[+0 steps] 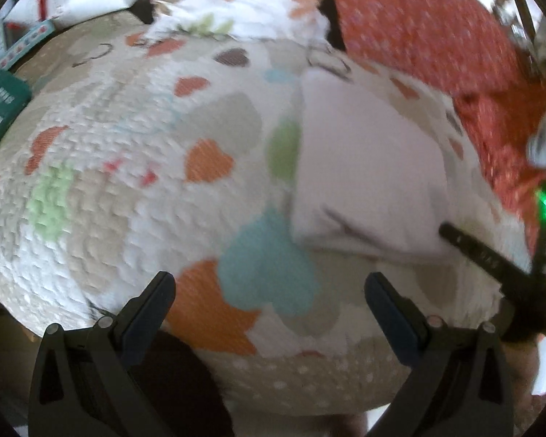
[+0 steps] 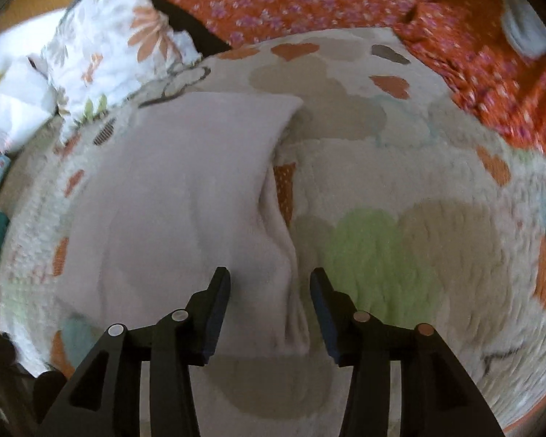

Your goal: Fold small clothes

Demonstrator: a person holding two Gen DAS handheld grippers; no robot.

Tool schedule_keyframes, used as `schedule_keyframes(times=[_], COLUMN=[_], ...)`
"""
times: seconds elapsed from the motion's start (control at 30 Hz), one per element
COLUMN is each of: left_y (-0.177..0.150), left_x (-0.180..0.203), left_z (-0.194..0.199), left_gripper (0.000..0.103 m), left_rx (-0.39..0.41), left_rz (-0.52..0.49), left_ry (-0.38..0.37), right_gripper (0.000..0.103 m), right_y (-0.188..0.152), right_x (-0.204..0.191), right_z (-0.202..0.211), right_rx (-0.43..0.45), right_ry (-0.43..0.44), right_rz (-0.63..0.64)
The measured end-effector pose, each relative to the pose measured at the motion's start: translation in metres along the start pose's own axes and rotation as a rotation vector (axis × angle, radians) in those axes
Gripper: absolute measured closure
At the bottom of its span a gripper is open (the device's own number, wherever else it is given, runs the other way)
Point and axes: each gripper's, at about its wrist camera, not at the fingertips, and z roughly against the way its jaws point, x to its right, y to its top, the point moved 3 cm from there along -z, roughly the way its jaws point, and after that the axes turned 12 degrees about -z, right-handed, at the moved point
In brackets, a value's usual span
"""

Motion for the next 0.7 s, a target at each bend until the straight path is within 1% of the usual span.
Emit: schedule_keyframes(times=[0.07,0.13,0.2,0.3,0.37,0.43,0.57,0.7], left_y=[-0.007,-0.016,-0.022,-0.030,-0.030,-0.030,-0.033,-0.034], left_x=[0.013,0.025,0.032,0.035,0.035,0.035,0.033,0.033], left_z=[-0.010,-0.026,-0.043,-0.063,-0.062,-0.063,-0.064,-0.064], left_gripper=[0.000,0.000,0.000,0.000,0.000,0.000,0.000,0.000], left_rx=[-0.010,-0.036,-0.078,-0.137,-0.123,-0.129,-0.116,-0.114], left_rz=[-0.028,-0.068,-0.080,-0.074,-0.058,-0.059,-0.033,-0.039], left_ry=[0.018,0.055,0.066,0.082,0.093,0.100,0.074,0.071], right_gripper=[0.052,0.050,0.049,0.047,0.047,0.047,0.045,0.043], right_y=[-0.008,-0.016,-0.023,-0.020,-0.020,-0.020,-0.018,-0.019], right_x=[0.002,0.006,0.011,0.010,0.012,0.014,0.020,0.025], right_z=[0.004,0.008,0.010,0.016,0.015,0.012,0.007,0.005], right_rx=[0.032,0.057,0.068,0.099,0.100,0.089,0.057,0.040], right_ry=[0.000,0.013,0.027,0.048,0.050,0.058,0.080,0.086], right_rz=[0.011,0.024,0.017,0.027,0.016,-0.002,-0.045,-0.073])
